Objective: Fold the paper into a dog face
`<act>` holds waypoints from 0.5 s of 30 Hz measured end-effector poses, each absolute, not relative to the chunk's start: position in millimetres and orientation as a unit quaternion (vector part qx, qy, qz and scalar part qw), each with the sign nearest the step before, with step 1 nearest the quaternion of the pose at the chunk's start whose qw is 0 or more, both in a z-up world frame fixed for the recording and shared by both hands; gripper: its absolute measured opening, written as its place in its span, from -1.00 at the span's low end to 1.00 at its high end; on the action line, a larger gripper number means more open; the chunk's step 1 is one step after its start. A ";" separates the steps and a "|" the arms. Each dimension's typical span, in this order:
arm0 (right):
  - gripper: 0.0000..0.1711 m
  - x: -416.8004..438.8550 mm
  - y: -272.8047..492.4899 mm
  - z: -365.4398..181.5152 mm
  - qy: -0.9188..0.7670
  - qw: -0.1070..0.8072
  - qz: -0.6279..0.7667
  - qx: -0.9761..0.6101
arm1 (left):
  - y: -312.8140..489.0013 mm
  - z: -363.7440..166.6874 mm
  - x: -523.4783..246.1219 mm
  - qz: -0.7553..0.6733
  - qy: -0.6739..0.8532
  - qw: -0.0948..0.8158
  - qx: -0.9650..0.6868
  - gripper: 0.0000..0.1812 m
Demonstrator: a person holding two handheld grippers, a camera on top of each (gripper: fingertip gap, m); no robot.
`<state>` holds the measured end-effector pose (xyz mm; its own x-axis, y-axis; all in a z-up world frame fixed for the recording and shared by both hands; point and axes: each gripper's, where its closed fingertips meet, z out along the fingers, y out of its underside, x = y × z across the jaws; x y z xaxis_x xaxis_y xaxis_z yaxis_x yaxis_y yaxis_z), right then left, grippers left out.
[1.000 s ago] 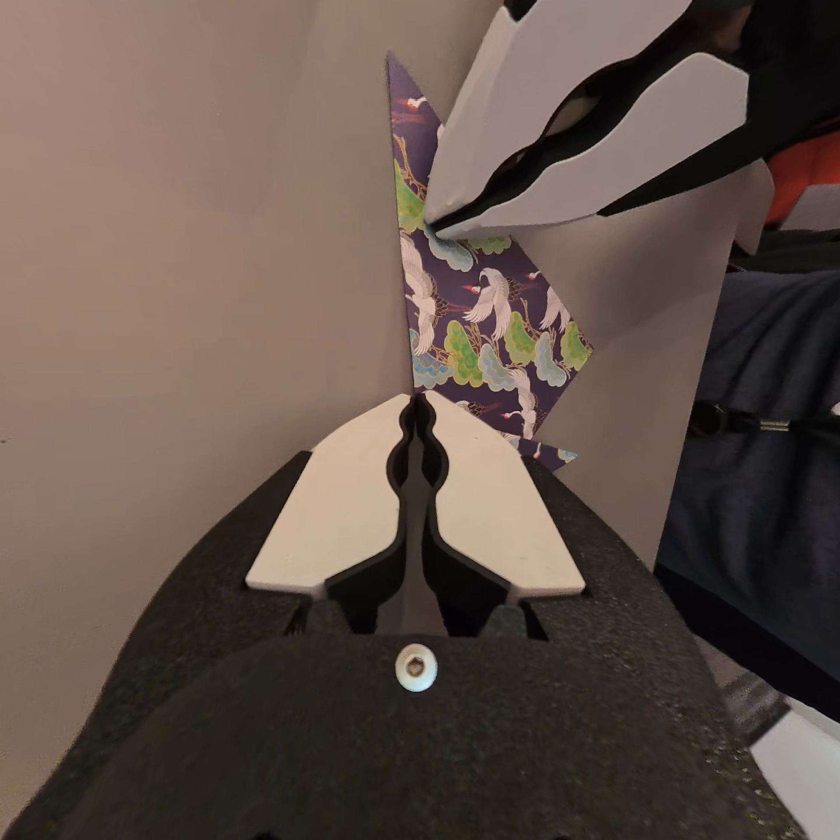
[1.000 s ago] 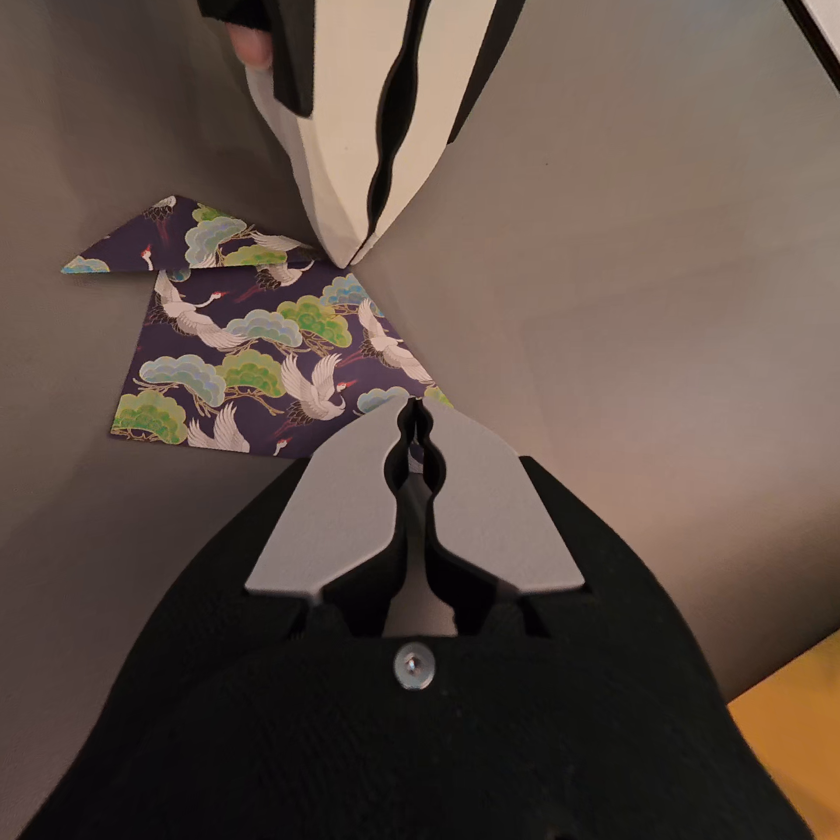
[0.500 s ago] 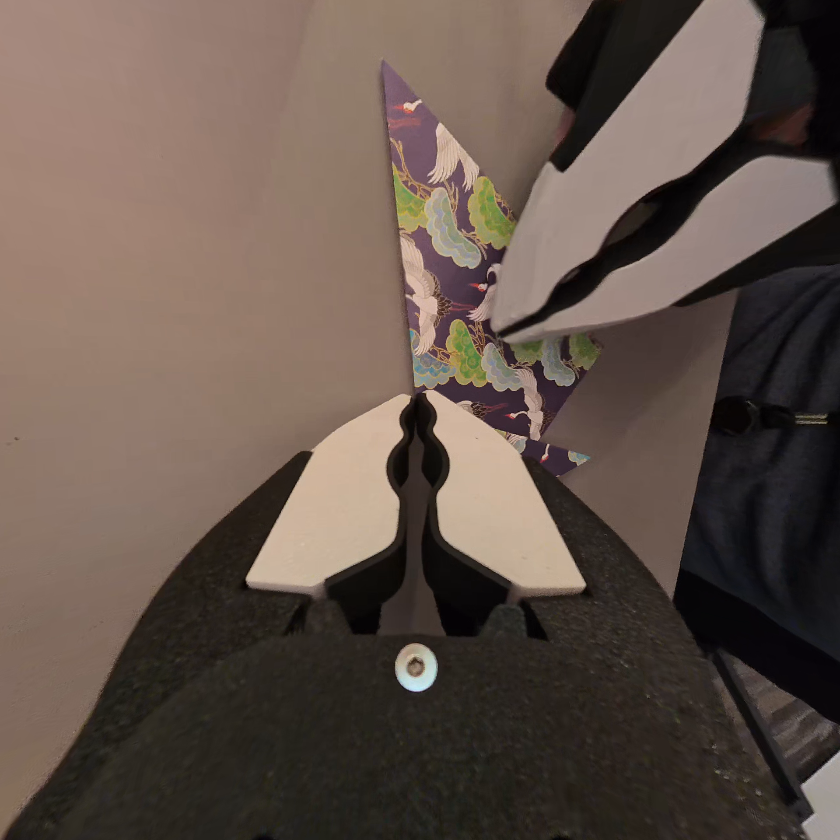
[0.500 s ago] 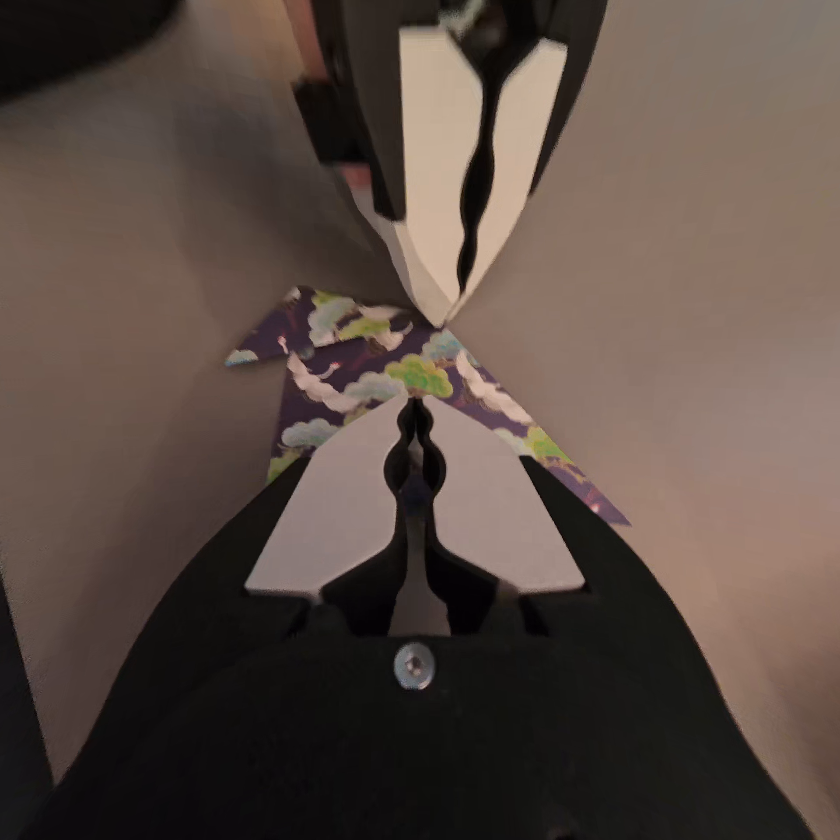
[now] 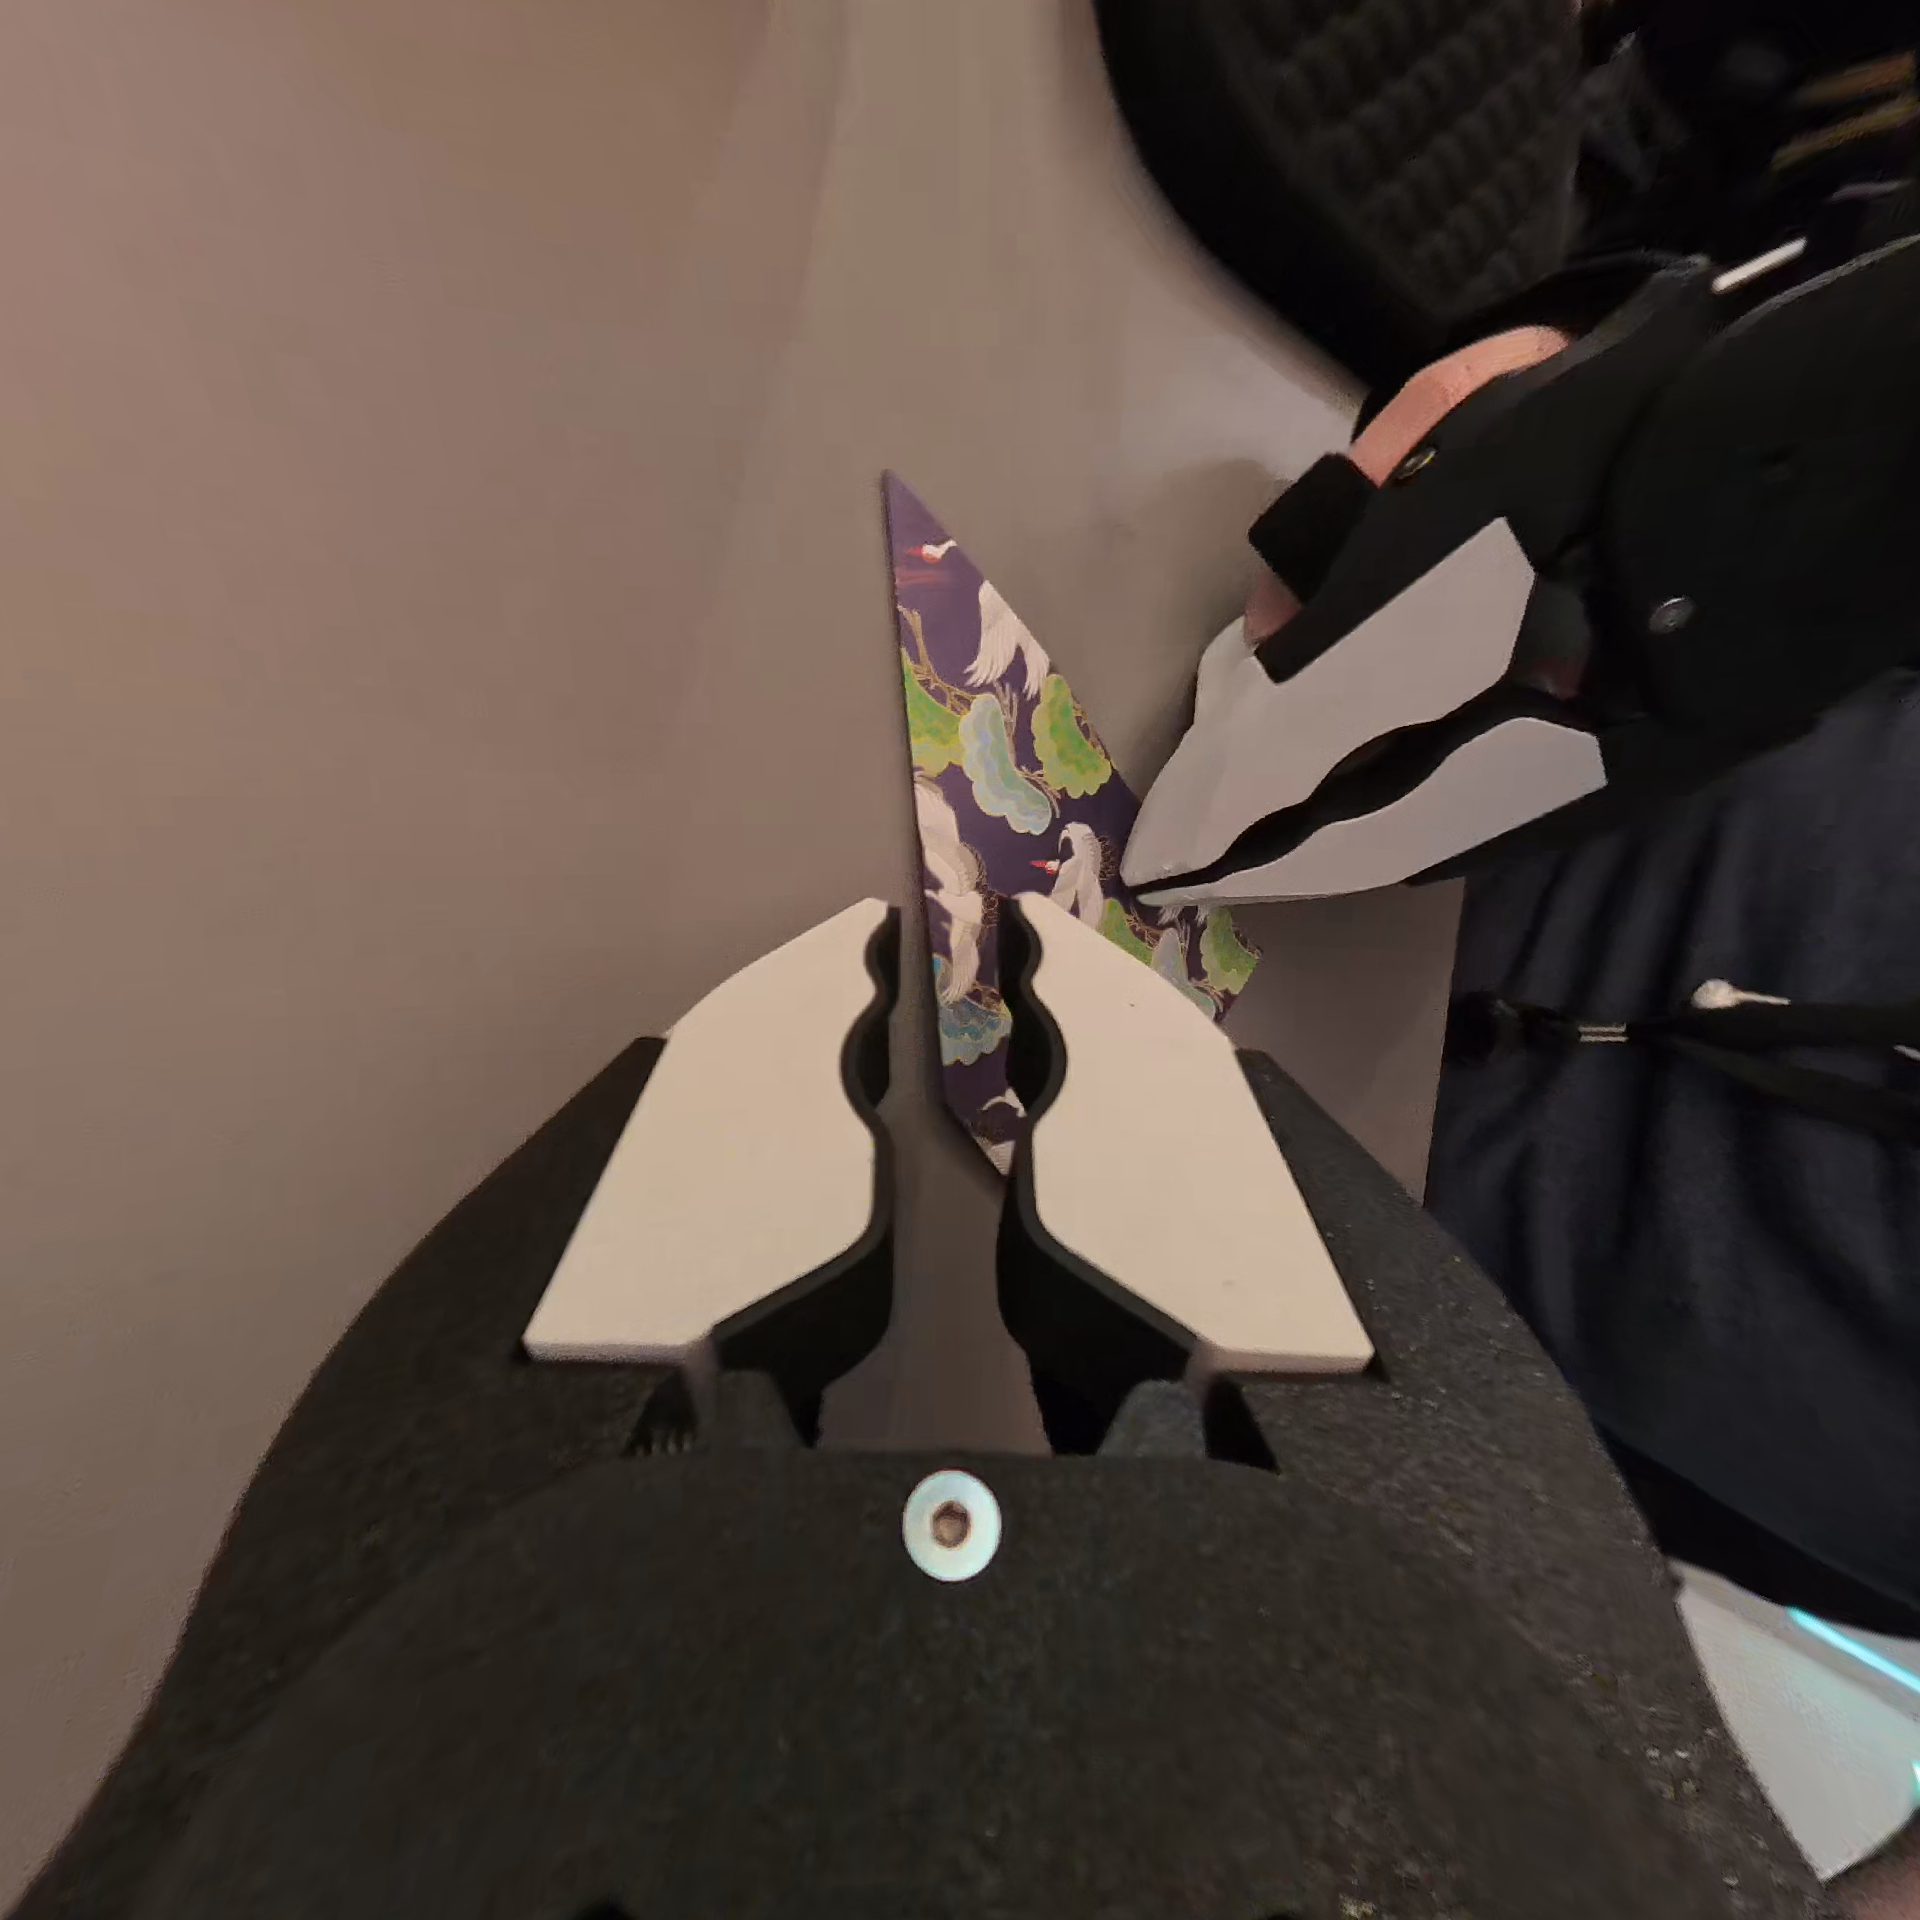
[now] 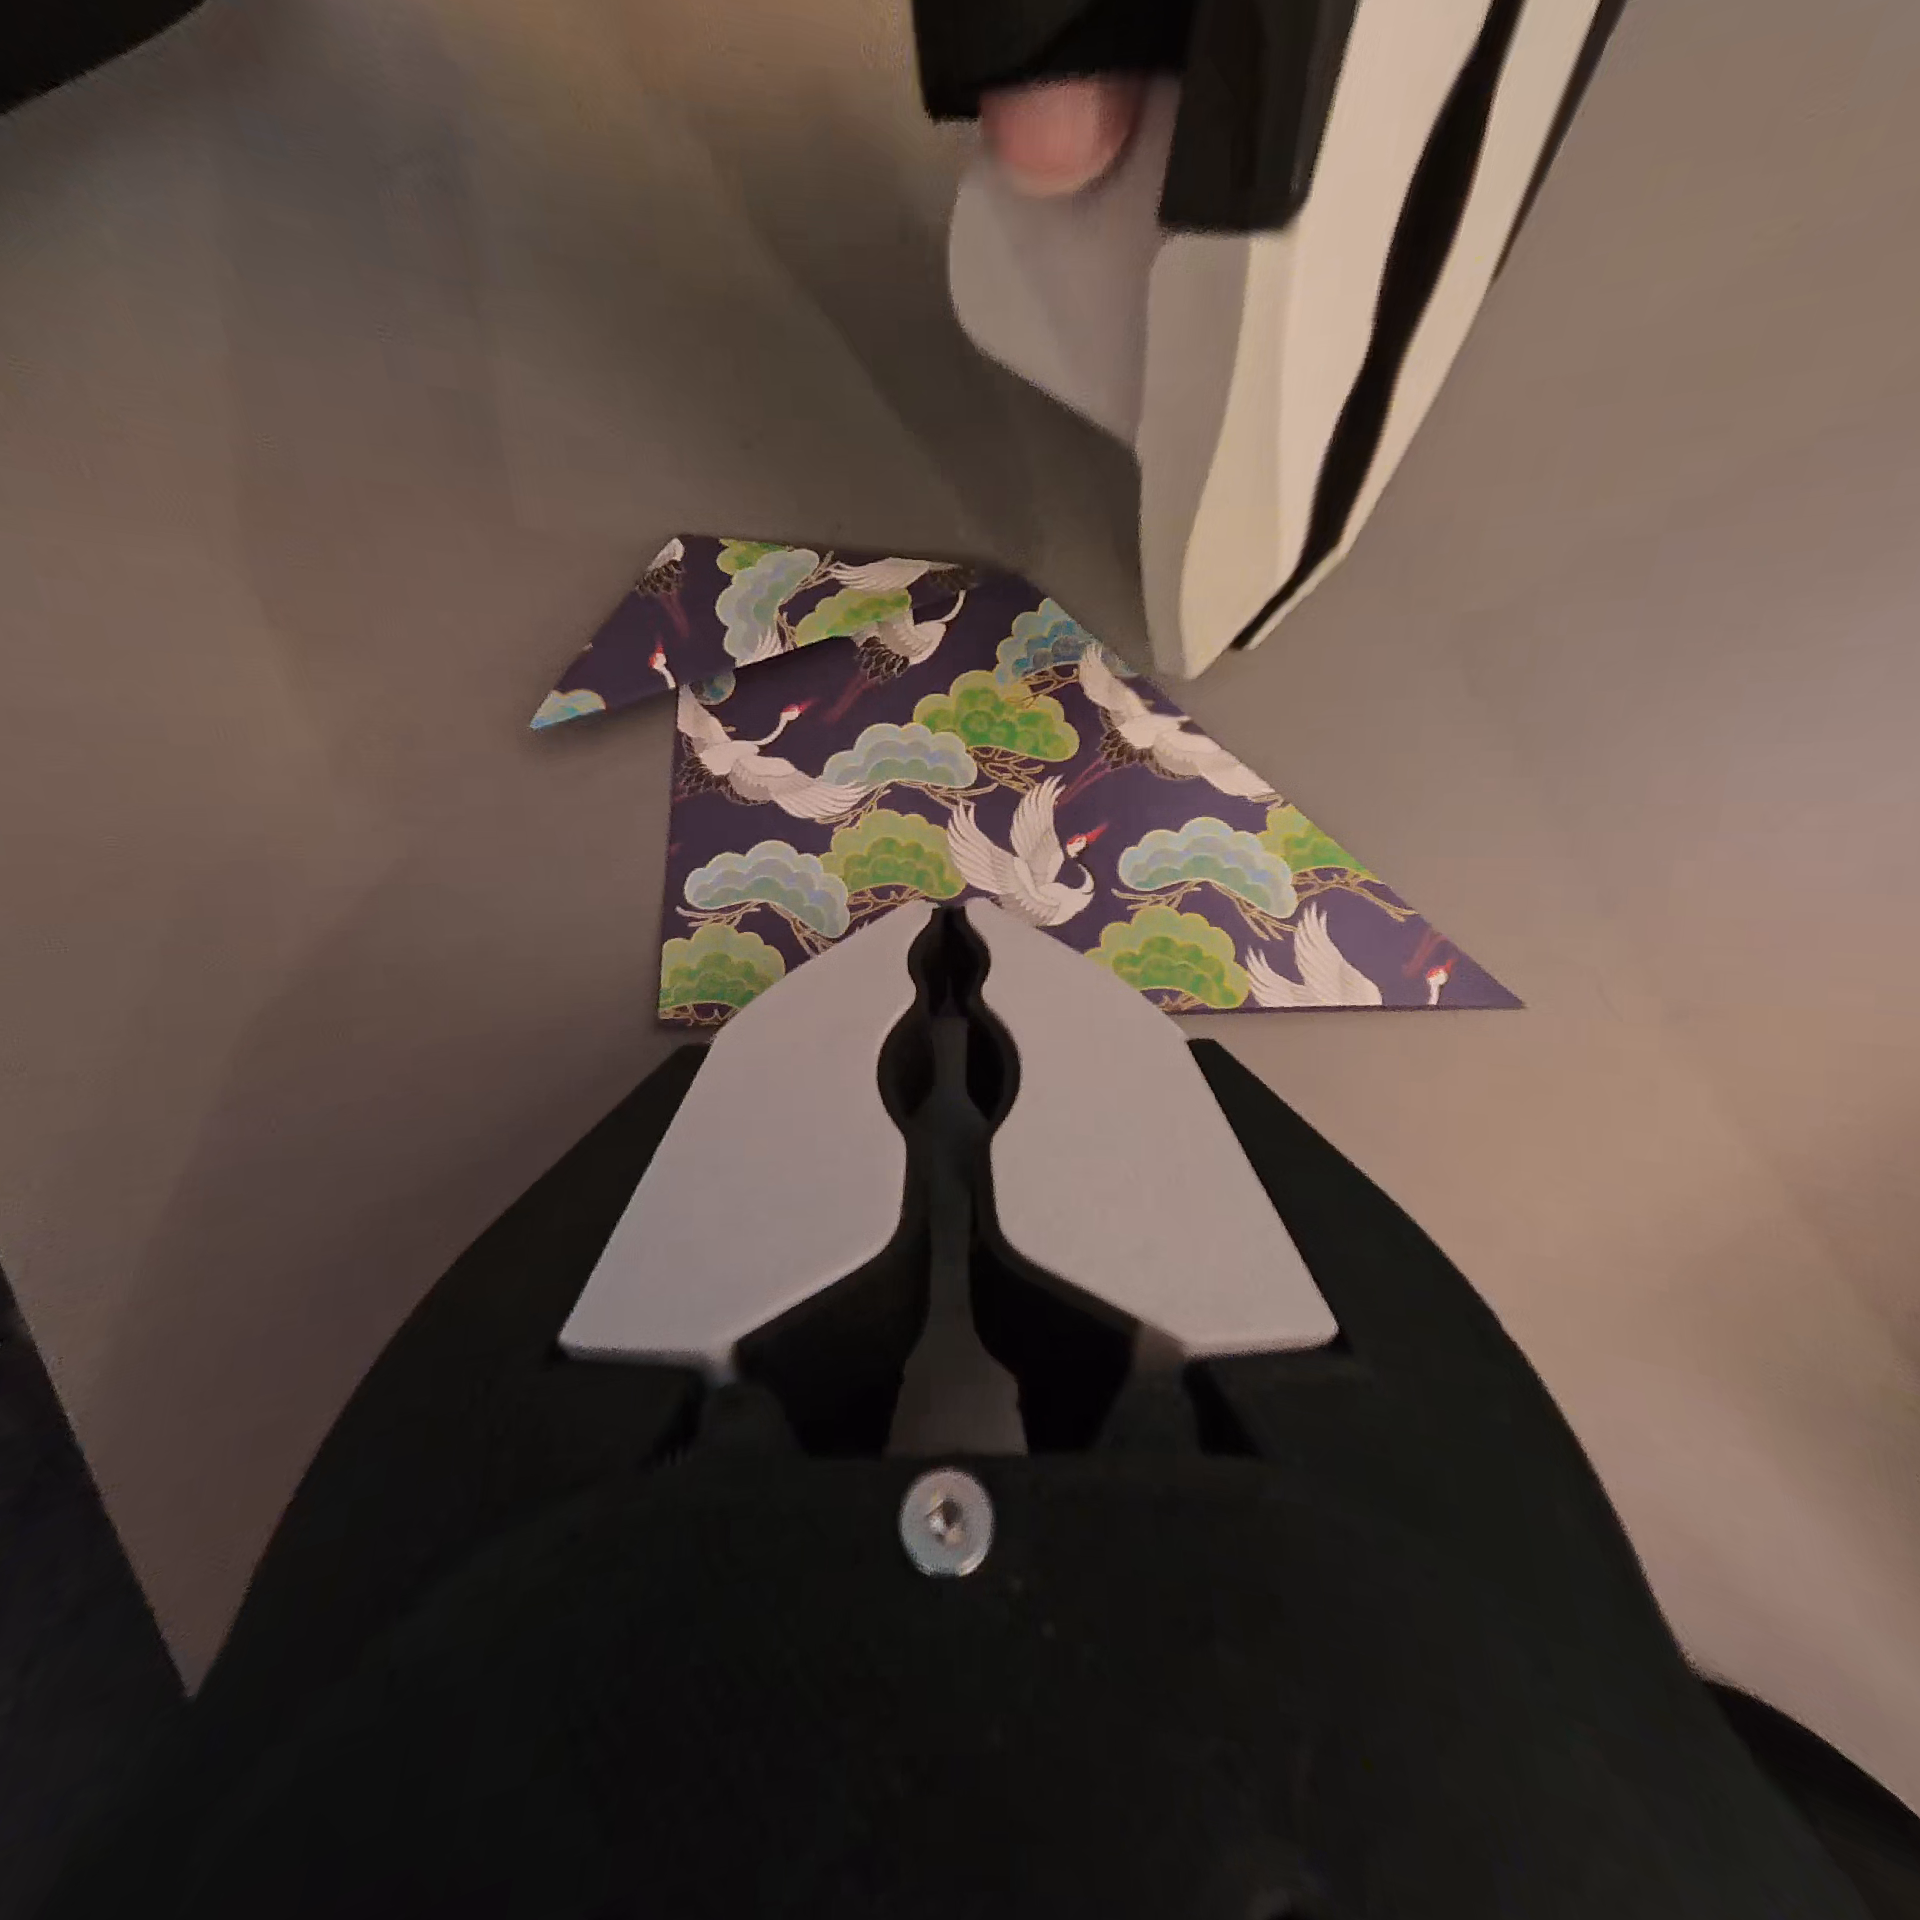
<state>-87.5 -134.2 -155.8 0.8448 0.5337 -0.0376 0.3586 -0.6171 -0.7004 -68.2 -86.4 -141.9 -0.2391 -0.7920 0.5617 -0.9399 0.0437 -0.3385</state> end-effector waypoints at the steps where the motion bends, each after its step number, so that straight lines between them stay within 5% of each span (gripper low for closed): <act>1: -0.98 -87.5 -133.7 -155.7 -0.250 0.365 0.119 -0.889 | -90.5 -143.7 -69.3 0.326 -0.718 0.125 0.602 -0.77; 15: -0.98 -87.2 -133.2 -155.6 -0.253 0.372 0.107 -0.887 | -80.5 -150.6 -57.8 0.344 -0.705 0.138 0.605 -0.87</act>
<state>-87.2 -133.2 -155.6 0.8493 0.5279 -0.0012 0.3687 -0.5948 -0.7144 -57.8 -80.5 -150.6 -0.2307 -0.7571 0.6112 -0.9476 0.0322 -0.3178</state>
